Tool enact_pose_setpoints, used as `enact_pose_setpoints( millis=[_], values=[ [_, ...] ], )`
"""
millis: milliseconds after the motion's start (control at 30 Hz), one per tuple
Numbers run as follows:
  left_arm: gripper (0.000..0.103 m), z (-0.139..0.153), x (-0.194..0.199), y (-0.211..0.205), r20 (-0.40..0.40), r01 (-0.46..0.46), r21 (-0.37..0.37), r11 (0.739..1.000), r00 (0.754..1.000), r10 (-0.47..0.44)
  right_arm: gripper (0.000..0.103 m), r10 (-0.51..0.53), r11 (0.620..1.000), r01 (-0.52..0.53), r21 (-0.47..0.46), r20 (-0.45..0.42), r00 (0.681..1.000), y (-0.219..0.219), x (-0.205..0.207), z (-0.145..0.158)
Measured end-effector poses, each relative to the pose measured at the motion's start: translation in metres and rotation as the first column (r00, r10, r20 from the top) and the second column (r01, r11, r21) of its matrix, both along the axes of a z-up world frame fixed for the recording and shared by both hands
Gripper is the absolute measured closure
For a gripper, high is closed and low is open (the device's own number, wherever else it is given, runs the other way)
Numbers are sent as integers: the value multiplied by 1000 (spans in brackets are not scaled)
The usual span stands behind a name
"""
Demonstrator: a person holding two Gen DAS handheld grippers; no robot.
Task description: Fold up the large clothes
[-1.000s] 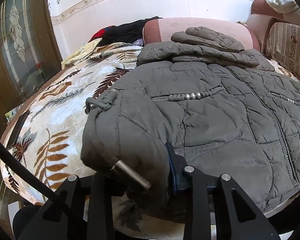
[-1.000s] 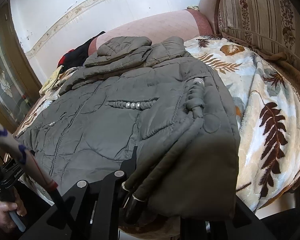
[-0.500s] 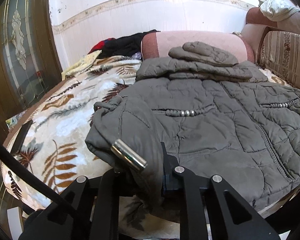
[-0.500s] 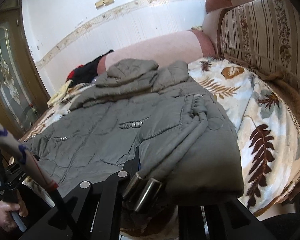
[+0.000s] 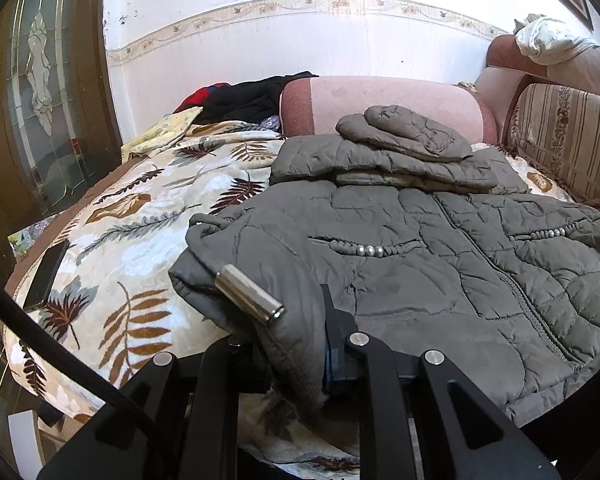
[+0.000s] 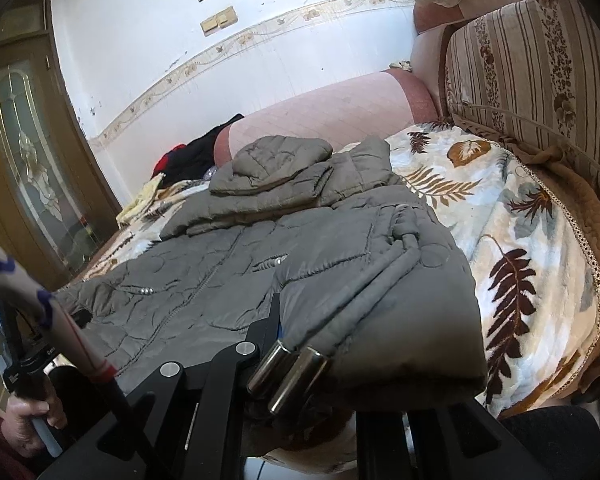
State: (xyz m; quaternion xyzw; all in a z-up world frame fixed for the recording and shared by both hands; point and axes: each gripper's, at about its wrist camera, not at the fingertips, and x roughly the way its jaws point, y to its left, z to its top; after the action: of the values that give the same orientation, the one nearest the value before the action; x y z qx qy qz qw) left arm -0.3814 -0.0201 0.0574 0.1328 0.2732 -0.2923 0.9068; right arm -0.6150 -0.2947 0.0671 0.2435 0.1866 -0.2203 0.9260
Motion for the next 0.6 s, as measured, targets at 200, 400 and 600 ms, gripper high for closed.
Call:
enact_pose_setpoints(
  millis=[200,400,600],
  values=[
    [86,12,5,0,-6,21,-17,1000,1000,-21,89,15,1000,-15,-7,26,1000,-5,0,14],
    [86,47,11,-10,45,52,-40,998,998,-50,89,32,999,-30,-28,70,997,-15,5,42],
    [85,100,37,-33,81,86,-89,992,994,-79,89,42,998,-35,-58,127,991,-38,21,86]
  ],
)
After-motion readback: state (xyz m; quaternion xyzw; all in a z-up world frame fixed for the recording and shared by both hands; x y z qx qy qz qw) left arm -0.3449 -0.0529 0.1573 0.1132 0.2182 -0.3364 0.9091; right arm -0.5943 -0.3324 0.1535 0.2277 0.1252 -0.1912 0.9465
